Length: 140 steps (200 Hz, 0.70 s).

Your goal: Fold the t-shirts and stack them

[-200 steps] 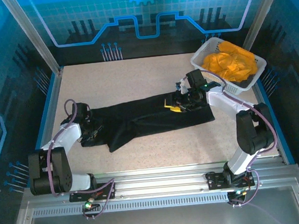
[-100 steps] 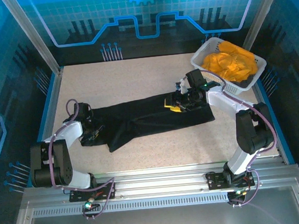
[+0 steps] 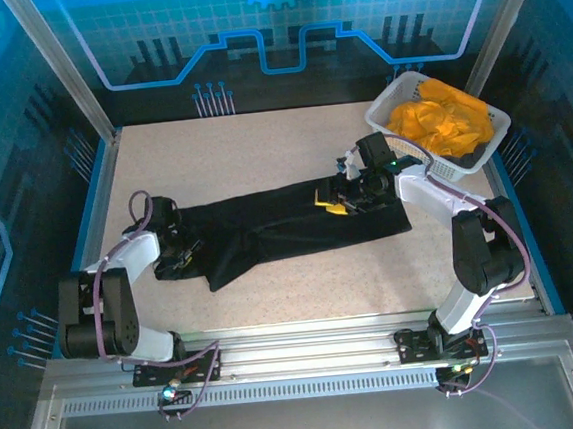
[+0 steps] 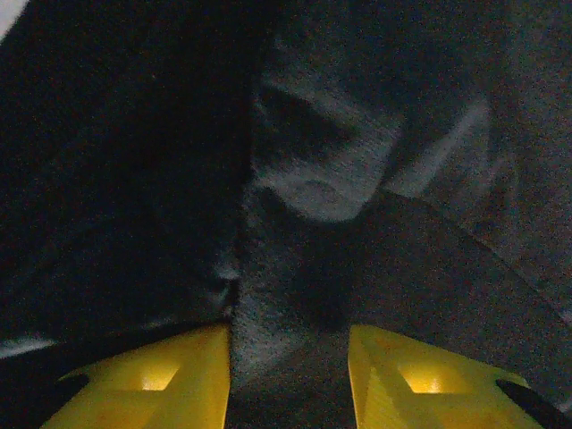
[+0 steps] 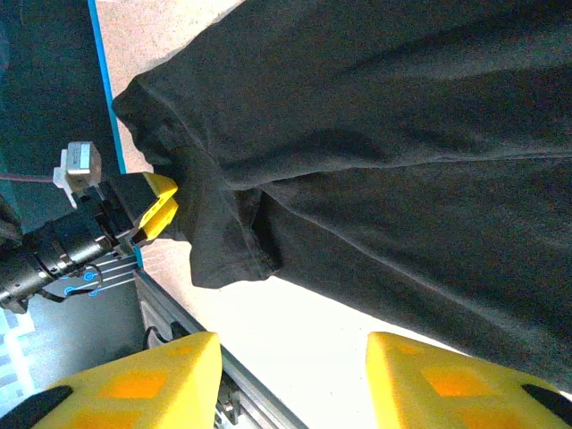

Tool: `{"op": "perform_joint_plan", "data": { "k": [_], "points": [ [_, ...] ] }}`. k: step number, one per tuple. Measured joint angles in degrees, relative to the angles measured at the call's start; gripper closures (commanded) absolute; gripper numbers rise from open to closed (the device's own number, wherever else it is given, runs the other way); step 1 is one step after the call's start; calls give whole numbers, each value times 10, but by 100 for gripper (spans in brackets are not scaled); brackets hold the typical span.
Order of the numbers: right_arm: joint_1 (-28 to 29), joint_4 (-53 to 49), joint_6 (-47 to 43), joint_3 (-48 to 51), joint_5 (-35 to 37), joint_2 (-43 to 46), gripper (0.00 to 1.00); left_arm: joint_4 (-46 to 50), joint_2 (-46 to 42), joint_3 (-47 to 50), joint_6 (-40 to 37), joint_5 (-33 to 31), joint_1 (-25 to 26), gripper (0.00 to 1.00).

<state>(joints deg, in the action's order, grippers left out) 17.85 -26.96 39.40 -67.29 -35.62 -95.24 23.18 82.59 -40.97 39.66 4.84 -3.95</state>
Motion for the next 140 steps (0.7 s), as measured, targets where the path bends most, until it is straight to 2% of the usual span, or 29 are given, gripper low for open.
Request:
{"op": "perform_joint_plan", "data": {
  "k": [53, 140],
  "points": [
    [0, 0, 0, 0, 0, -9, 52, 1, 21, -1, 3, 0, 2, 60],
    [0, -2, 0, 0, 0, -9, 52, 2, 44, -33, -53, -18, -20, 64]
  ]
}}
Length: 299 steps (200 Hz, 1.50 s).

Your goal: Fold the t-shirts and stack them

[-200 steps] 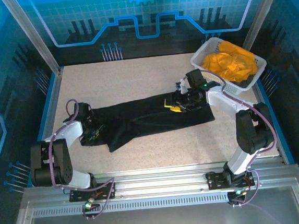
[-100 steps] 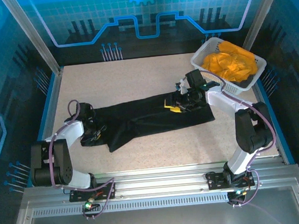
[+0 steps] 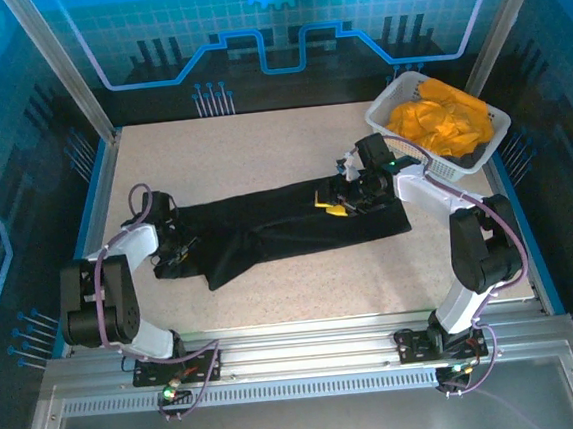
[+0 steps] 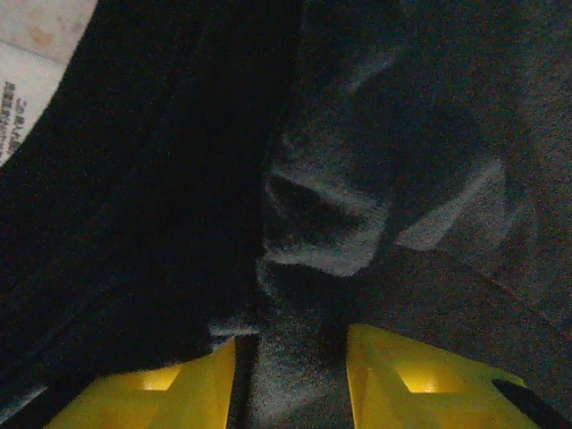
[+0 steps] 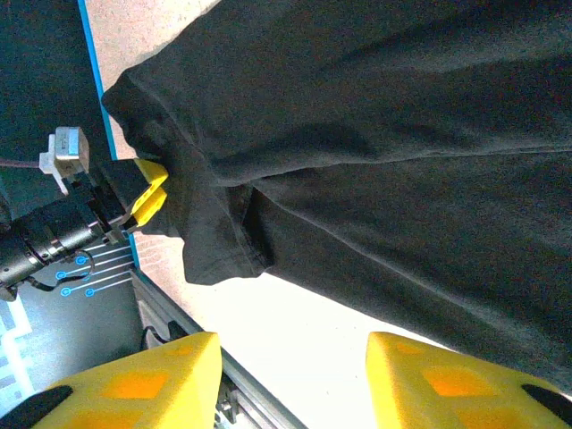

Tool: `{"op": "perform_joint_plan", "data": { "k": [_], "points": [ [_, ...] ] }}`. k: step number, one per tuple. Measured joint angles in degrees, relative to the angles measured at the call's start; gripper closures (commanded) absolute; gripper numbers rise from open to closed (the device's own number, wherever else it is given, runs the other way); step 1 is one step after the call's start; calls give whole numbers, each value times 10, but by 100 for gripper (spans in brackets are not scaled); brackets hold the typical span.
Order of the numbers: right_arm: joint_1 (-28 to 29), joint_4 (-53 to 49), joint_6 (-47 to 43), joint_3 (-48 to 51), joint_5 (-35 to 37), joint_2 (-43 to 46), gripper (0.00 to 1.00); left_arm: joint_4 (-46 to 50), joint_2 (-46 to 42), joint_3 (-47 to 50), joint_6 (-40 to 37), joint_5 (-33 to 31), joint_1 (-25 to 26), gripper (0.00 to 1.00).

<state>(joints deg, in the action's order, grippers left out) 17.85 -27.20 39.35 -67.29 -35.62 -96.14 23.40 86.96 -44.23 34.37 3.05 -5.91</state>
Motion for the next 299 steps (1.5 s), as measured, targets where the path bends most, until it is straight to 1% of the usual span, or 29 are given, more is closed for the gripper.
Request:
{"op": "perform_joint_plan", "data": {
  "k": [30, 68, 104, 115, 124, 146, 170, 208, 250, 275, 299],
  "points": [
    [0, -2, -2, 0, 0, 0, 52, -15, 0, -1, -5, 10, -6, 69],
    [0, -2, -4, 0, 0, 0, 52, -30, -1, -3, -2, 35, -7, 70],
    [0, -2, -4, 0, 0, 0, 52, -30, -20, -1, 2, 48, -7, 71],
    [0, -2, -4, 0, 0, 0, 52, -31, -23, 2, 2, 50, -7, 74],
    [0, -2, -4, 0, 0, 0, 52, -30, -24, 3, 2, 50, -7, 79],
    [0, -2, -4, 0, 0, 0, 52, -29, -24, 5, -1, 56, -7, 88],
    [0, -2, -4, 0, 0, 0, 52, -28, -23, 5, -1, 57, -7, 100],
    [0, -2, -4, 1, 0, 0, 52, -22, -25, 5, -2, 58, -7, 100],
    [0, -2, -4, 2, 2, 0, 53, 28, -39, -9, 20, 58, -7, 100],
    [0, -2, -4, 2, 2, 0, 53, 71, -36, -63, 47, 58, -8, 100],
    [0, -3, -4, 2, 2, 0, 53, 106, -5, -141, 61, 57, -14, 100]
  ]
}}
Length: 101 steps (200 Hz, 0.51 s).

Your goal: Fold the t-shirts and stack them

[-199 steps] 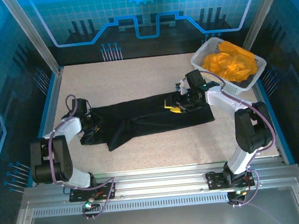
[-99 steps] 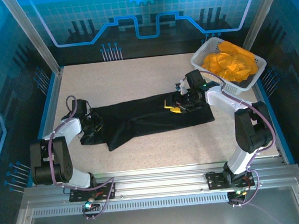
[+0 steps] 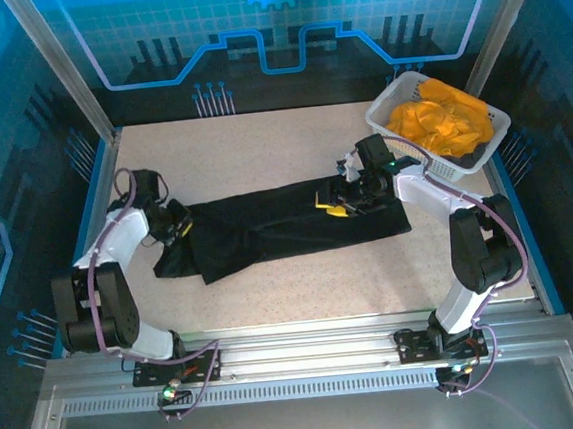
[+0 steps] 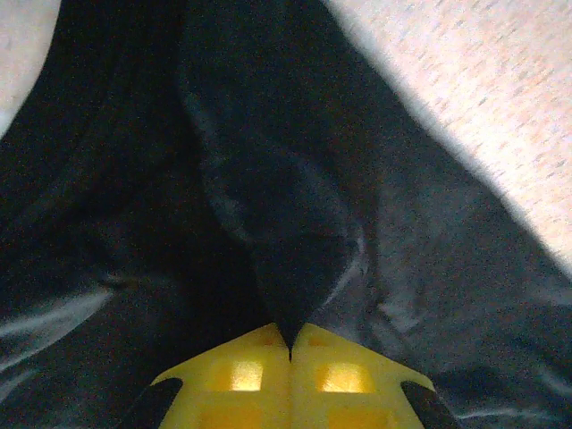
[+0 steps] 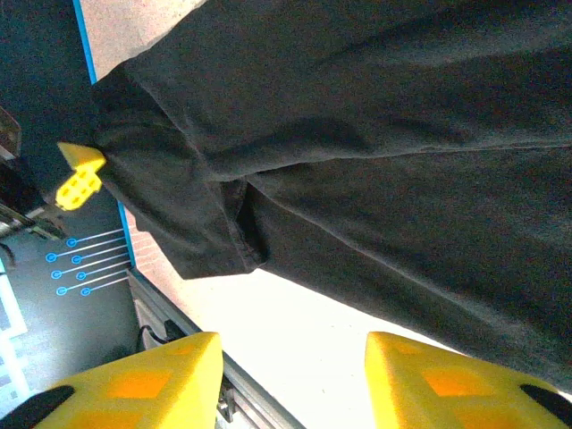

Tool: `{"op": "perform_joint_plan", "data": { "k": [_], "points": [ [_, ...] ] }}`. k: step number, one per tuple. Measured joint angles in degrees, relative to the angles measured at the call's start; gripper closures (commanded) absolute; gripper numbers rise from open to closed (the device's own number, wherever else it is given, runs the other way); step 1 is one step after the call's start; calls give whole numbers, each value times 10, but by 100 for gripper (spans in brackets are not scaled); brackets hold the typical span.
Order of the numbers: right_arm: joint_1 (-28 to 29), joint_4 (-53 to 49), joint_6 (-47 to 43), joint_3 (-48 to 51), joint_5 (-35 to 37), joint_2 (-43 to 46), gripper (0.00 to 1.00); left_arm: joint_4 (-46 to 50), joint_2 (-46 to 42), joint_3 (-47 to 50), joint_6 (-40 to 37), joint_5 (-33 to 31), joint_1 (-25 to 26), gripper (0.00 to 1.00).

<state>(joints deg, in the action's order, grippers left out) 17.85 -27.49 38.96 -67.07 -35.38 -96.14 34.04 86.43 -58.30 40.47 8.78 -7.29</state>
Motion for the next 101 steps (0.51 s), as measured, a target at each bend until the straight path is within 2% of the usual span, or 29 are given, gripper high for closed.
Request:
{"op": "perform_joint_plan", "data": {
  "k": [101],
  "points": [
    [-2, -3, 0, 28, 0, 21, 53, 77, 174, -169, 15, 1, -41, 100]
  ]
}}
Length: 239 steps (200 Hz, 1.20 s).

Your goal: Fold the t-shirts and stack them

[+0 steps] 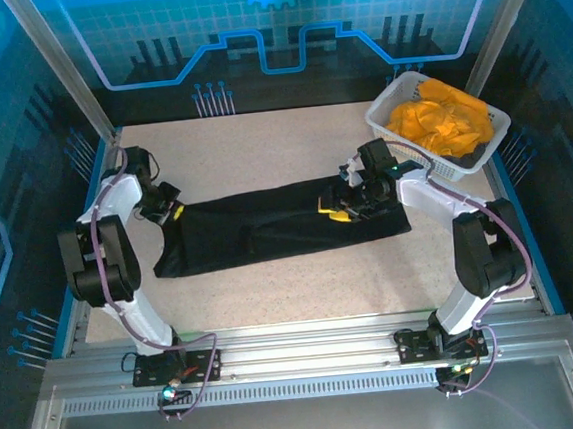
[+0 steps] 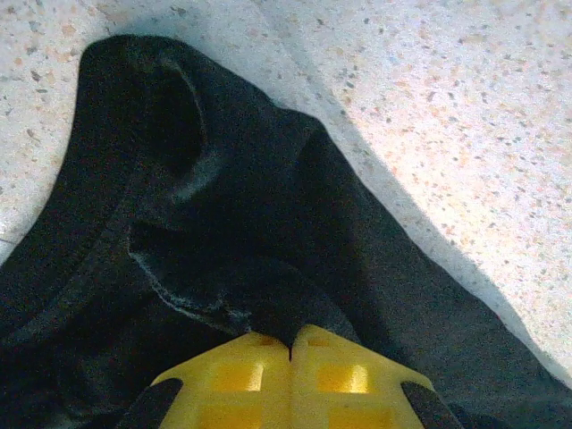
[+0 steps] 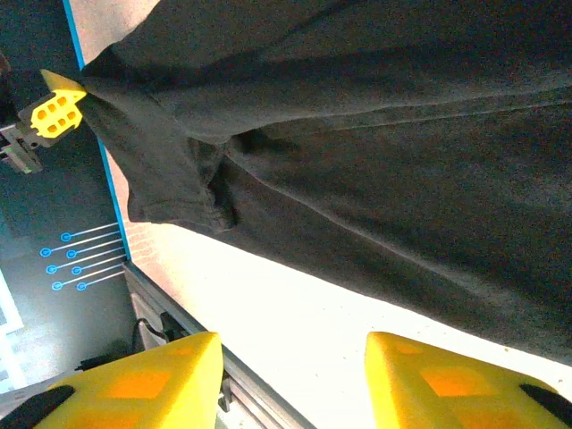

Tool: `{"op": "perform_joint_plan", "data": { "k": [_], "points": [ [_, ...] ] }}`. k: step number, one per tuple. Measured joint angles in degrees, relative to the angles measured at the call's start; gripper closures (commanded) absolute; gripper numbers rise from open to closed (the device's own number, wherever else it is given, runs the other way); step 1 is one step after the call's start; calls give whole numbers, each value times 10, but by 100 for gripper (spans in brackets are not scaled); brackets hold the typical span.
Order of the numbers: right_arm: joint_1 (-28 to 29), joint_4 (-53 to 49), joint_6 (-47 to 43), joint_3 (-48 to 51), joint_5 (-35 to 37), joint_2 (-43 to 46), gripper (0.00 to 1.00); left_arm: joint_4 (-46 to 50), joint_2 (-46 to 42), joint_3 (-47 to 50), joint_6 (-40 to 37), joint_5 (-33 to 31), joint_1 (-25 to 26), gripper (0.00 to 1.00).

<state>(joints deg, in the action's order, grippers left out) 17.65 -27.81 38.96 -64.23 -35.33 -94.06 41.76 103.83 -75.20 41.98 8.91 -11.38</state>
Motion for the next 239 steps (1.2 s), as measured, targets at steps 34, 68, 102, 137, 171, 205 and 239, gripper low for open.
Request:
{"op": "perform_joint_plan", "data": {
  "k": [34, 68, 102, 137, 171, 205, 239],
  "points": [
    [-1, 0, 0, 5, 3, 9, 53, 2, 26, -1, 0, -1, -4, 100],
    [-1, 0, 0, 13, 6, 13, 53, -1, 48, -1, -3, -12, -5, 99],
    [-9, -3, -3, 30, 31, 35, 54, -1, 74, -2, -19, -30, -5, 84],
    [-51, -16, -21, 33, 78, 59, 67, 0, 77, -9, -37, -49, -4, 59],
    [-69, -70, -67, -33, 150, 22, 86, 5, -34, 34, -28, -142, 31, 57],
    [-72, -103, -101, -137, 205, -76, 96, -9, -219, 134, 73, -159, 128, 69],
    [-78, -150, -123, -226, 276, -181, 100, -35, -202, 196, 189, -132, 218, 71]
  ]
}}
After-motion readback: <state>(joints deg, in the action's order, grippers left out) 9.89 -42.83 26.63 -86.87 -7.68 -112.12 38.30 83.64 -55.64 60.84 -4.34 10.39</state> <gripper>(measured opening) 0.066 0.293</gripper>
